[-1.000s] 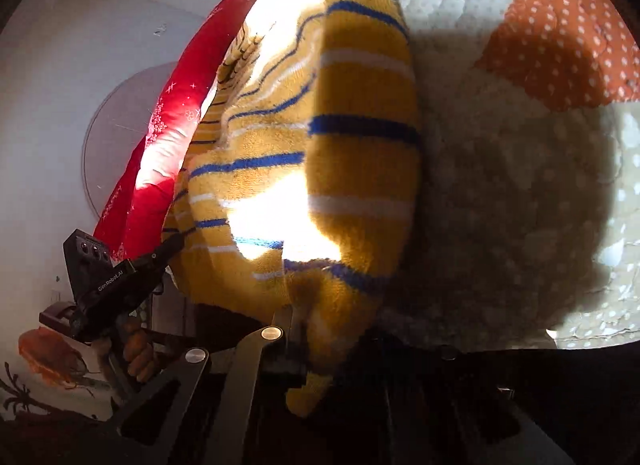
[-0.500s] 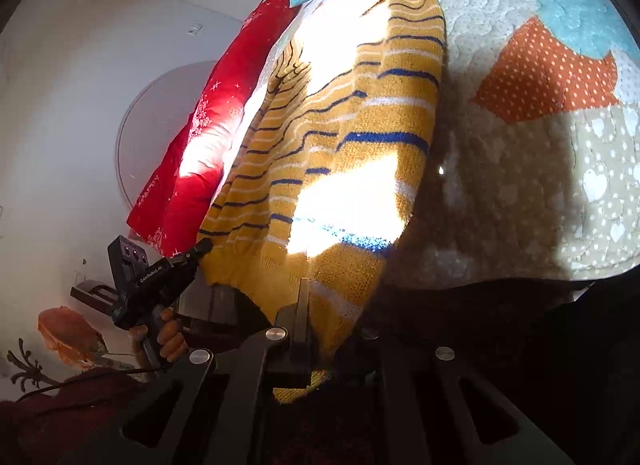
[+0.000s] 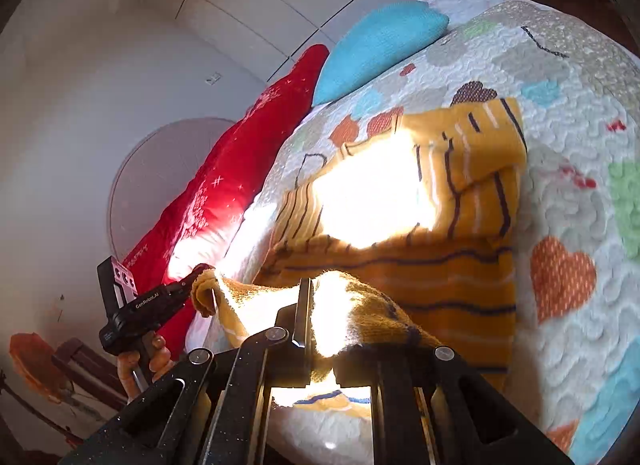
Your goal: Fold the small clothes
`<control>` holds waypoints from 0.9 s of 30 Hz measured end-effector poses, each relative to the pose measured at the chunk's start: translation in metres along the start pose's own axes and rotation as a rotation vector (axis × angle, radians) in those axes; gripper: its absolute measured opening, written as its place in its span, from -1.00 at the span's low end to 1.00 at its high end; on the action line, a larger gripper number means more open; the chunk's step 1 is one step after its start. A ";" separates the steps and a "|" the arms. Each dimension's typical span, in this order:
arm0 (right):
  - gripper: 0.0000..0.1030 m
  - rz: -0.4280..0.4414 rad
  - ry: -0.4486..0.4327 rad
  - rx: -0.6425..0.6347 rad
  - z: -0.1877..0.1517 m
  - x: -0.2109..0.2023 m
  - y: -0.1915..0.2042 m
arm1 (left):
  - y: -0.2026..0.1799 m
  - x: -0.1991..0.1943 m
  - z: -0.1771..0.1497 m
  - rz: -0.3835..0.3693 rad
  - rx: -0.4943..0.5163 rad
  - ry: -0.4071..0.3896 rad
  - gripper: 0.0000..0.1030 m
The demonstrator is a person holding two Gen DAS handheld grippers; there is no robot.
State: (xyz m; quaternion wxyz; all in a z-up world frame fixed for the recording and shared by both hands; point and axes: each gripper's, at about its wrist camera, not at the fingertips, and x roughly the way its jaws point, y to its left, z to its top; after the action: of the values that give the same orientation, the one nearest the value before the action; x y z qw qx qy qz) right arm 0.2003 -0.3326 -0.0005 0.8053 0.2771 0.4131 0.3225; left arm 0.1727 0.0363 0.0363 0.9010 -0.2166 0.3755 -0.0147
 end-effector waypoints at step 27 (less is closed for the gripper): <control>0.12 0.235 -0.096 0.601 0.126 0.101 -0.149 | 0.070 0.132 0.089 0.021 -0.281 0.121 -0.18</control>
State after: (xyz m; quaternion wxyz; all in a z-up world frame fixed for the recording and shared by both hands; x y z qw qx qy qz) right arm 0.3952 -0.3749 -0.0916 0.6632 0.5631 0.4165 0.2636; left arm 0.3185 0.1083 -0.0245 0.8376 -0.3353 0.4298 0.0346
